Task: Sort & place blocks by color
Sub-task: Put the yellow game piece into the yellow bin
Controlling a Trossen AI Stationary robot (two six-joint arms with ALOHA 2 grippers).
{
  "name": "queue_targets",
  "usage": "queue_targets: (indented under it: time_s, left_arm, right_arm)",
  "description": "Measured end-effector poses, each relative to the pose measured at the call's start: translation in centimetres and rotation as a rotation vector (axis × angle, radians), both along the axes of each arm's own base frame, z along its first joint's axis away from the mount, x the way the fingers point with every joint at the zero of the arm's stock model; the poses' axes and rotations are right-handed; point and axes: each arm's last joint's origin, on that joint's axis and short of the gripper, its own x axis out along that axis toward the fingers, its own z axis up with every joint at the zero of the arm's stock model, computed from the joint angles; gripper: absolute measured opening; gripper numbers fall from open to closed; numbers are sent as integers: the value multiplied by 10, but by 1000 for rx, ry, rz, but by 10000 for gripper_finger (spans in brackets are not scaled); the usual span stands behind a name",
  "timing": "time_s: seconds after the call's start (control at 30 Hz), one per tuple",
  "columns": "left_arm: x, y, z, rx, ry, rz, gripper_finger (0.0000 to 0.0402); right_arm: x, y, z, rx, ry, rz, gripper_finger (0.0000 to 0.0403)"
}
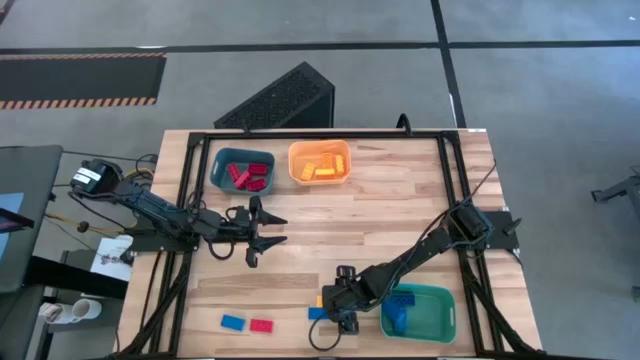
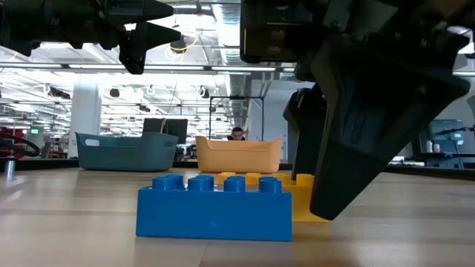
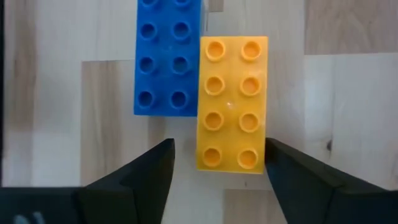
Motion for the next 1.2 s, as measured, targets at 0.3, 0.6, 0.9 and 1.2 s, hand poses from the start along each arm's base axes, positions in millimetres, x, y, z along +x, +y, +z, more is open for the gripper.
queue_targets:
  time_s: [0.3, 0.6, 0.9, 1.2]
  left_arm:
    - [0, 0, 0, 0, 3, 0, 201]
    - [0, 0, 0, -2, 3, 0, 201]
    - [0, 0, -2, 3, 16, 3, 201]
    - [0, 0, -1, 17, 11, 7, 201]
  right_arm:
    - [-2, -8, 0, -122, -8, -22, 139]
    - [-1, -25, 5, -194, 11, -64, 135]
    - [1, -76, 63, -350, -87, -96, 158]
    - [-12, -175, 111, -376, -305, -216, 147]
